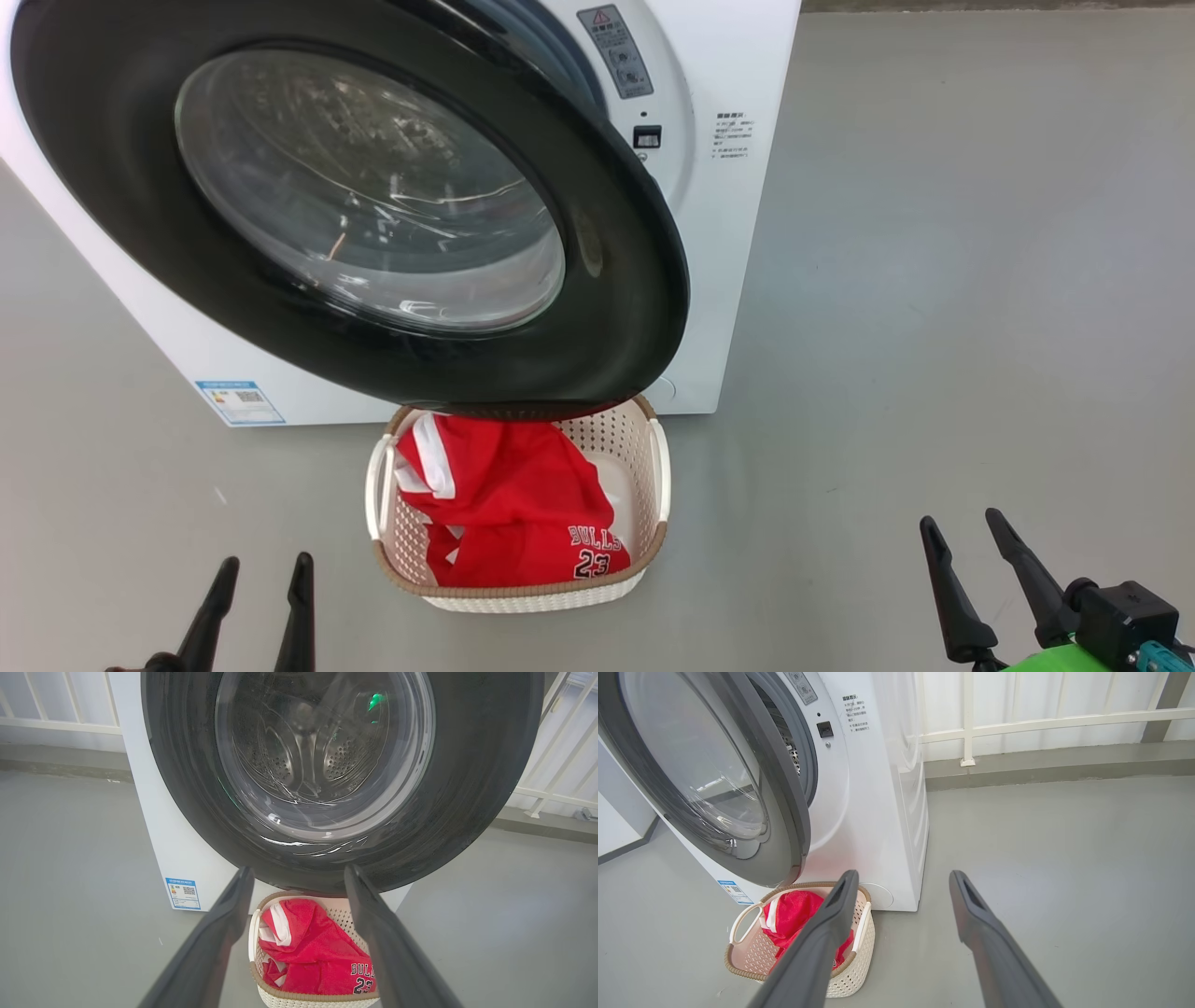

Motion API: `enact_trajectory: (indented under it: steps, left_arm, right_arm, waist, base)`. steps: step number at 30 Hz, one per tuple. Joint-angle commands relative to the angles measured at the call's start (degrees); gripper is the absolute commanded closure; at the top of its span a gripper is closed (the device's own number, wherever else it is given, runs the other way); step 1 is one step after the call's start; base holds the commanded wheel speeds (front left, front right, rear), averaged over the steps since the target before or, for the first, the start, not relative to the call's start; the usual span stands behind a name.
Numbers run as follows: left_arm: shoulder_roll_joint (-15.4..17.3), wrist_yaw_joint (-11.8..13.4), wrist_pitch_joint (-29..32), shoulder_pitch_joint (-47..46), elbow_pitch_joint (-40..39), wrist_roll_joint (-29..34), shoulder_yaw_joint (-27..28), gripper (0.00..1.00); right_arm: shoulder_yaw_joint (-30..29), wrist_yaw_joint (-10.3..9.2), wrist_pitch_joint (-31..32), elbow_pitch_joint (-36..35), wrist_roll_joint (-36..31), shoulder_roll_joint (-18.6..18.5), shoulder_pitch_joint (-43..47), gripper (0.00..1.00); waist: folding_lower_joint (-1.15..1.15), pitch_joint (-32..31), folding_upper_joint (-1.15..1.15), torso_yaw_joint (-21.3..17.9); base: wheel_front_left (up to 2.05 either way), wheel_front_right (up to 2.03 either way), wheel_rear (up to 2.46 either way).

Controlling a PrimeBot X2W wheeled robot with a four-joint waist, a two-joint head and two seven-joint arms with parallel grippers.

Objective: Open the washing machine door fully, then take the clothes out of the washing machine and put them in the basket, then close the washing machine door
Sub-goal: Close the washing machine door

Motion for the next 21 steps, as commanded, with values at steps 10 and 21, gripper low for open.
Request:
enact_trajectory:
  steps: [10, 21]
  left_arm:
    - [0.27, -0.31, -0.7, -1.1, -1.73, 1.33, 1.2, 0.0]
    - [-1.92, -0.31, -0.7, -2.66, -1.53, 1.62, -0.93, 0.0]
  right_arm:
    - [0.58, 0.28, -0.37, -1.88, -0.38, -0.8, -1.21, 0.0]
    - [4.73, 0.28, -0.37, -1.29, 0.66, -0.37, -7.32, 1.0]
  waist:
    - [0.0, 0.14, 0.0, 1.28]
    - [0.0, 1.48, 0.0, 6.23]
  base:
    - [0.0, 0.0, 0.0]
    - [0.0, 0.0, 0.0]
